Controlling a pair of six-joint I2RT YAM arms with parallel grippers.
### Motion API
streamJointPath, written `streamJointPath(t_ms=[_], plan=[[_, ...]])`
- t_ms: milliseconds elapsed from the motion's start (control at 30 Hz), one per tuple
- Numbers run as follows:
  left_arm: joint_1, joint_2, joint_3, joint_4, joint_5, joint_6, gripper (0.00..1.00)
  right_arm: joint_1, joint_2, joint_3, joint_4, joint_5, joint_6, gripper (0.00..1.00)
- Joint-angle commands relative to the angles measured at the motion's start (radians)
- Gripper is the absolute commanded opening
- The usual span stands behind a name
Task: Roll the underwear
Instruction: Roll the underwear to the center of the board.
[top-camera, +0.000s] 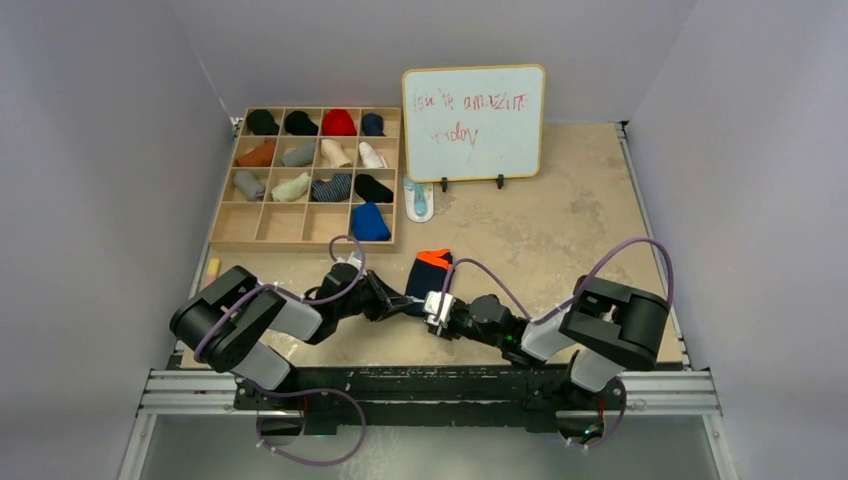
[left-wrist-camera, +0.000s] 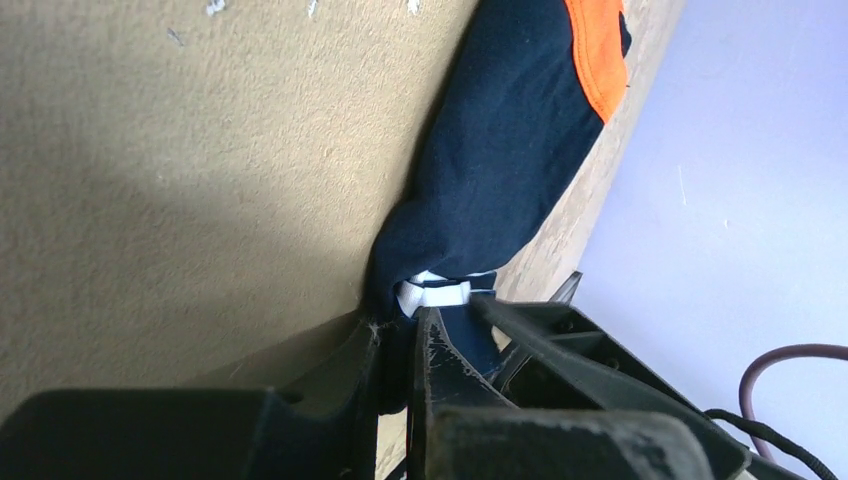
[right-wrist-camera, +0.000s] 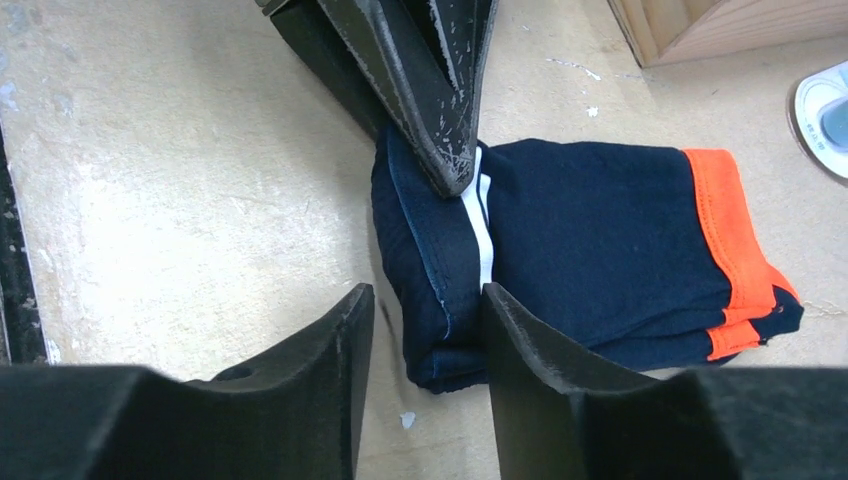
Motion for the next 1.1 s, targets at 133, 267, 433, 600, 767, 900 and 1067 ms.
streamJointPath(t_ms=[133,267,433,600,767,900,1067], plan=[[0.001,-0.050,0.057,-0.238,-0.080,0.085,0.00,0.014,-0.160,0.063,-0.279,-0.007,-0.225,0.61],[0.000,-0.065,0.091,-0.295,-0.069,0.087,0.00,0.050,-0.189,0.089,-0.338,0.042,-0.368,0.61],[0.000,-0.066,0.113,-0.337,-0.056,0.089,0.00,0.073,-0.128,0.136,-0.369,0.027,-0.458,0.59],[0.001,-0.074,0.125,-0.367,-0.048,0.095,0.00,0.082,-0.014,0.166,-0.316,0.134,-0.456,0.42],[0.000,-0.111,0.115,-0.395,-0.059,0.088,0.00,0.082,0.006,0.144,-0.252,0.152,-0.384,0.07],[0.002,-0.133,0.109,-0.408,-0.065,0.096,0.10,0.072,-0.040,0.136,-0.294,-0.026,-0.237,0.00],[0.005,-0.268,0.065,-0.447,-0.122,0.096,0.45,-0.084,-0.063,0.140,-0.246,-0.387,0.015,0.00]])
